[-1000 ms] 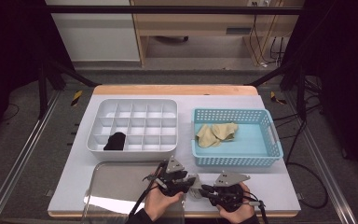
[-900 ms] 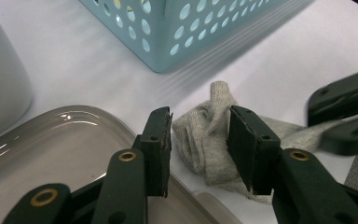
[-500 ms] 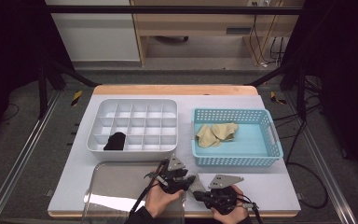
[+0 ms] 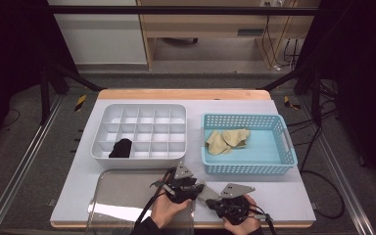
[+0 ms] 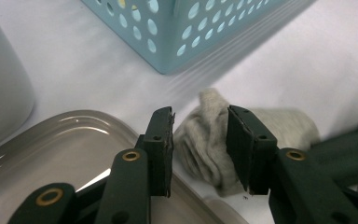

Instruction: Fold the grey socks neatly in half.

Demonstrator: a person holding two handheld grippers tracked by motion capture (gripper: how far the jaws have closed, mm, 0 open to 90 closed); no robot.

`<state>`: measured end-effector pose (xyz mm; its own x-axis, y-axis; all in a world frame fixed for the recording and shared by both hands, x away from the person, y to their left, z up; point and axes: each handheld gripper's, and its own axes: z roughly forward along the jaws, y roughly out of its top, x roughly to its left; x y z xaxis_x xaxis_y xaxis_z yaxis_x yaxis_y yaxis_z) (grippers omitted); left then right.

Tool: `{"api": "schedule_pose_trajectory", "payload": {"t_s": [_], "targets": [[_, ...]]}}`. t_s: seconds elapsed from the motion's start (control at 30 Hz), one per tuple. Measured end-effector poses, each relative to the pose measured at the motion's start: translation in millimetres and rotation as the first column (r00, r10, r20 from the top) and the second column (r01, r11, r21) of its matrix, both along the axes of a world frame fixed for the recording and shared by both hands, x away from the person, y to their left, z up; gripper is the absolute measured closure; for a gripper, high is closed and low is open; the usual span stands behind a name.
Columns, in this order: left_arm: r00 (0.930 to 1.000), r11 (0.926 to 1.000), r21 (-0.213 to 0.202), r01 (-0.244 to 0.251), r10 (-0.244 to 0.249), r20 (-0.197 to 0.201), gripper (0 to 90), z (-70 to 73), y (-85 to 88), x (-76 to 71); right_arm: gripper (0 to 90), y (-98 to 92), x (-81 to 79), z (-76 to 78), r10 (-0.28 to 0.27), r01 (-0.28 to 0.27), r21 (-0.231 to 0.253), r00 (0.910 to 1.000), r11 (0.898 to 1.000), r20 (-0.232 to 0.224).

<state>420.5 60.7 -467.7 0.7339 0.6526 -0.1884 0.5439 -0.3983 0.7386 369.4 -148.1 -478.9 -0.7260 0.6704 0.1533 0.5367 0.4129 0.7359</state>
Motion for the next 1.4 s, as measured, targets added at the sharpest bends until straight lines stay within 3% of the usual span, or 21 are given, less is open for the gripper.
{"api": "schedule_pose_trajectory", "payload": {"t_s": [0.03,0.07,0.1,0.2,0.37,0.5,0.6,0.8,1.07,1.27,1.4], "targets": [[1.0000,1.0000,0.000,0.000,0.000,0.000,60.3,0.0,0.0,0.0,90.0,0.0,0.0,0.0,0.000,0.000,0.000,1.0000,1.000,0.000],[0.9999,0.9999,-0.017,-0.005,0.005,-0.015,60.3,-0.6,2.0,-1.2,90.0,-6.7,2.4,-0.2,-0.049,0.049,-0.012,0.9987,0.999,0.013],[0.9998,0.9997,-0.022,-0.006,0.006,-0.018,60.3,-1.0,2.5,-2.1,90.0,-8.8,3.5,-0.7,-0.061,0.061,-0.013,0.9980,0.998,0.018],[0.9999,0.9998,-0.020,-0.009,0.008,-0.009,60.4,-1.5,2.4,-4.7,90.0,-12.1,2.8,1.7,-0.061,0.061,0.012,0.9978,0.998,0.023],[0.9999,0.9997,-0.021,-0.012,0.012,-0.003,60.4,-2.0,1.8,-7.8,89.1,-15.3,0.7,14.1,-0.102,0.093,0.094,0.9901,0.991,0.096],[0.9998,0.9993,-0.035,-0.012,0.011,-0.018,58.0,-2.2,0.6,-6.3,89.5,-10.8,6.8,1.3,-0.087,0.085,0.056,0.9954,0.995,0.040],[0.9996,0.9988,-0.049,-0.006,0.005,-0.027,53.7,-2.0,0.1,-4.7,90.0,-13.0,7.5,-3.2,-0.097,0.096,0.069,0.9953,0.993,0.005],[0.9999,0.9991,-0.040,0.013,-0.014,-0.005,46.6,0.1,3.2,-8.1,90.0,-13.7,7.9,-4.7,-0.095,0.095,0.063,0.9954,0.993,-0.001],[0.9989,0.9989,-0.040,0.023,-0.024,-0.040,40.4,-6.0,-1.8,-7.5,90.0,-14.9,7.8,-5.8,-0.093,0.094,0.062,0.9956,0.994,-0.013],[0.9946,0.9966,-0.077,0.027,-0.034,-0.098,45.9,-9.6,-4.6,-5.6,90.0,-15.4,8.0,-6.0,-0.096,0.097,0.061,0.9952,0.993,-0.017],[0.9920,0.9942,-0.101,0.036,-0.048,-0.117,57.8,-9.4,-4.7,-6.6,90.0,-16.1,8.1,-6.4,-0.100,0.101,0.066,0.9948,0.993,-0.022]]}}
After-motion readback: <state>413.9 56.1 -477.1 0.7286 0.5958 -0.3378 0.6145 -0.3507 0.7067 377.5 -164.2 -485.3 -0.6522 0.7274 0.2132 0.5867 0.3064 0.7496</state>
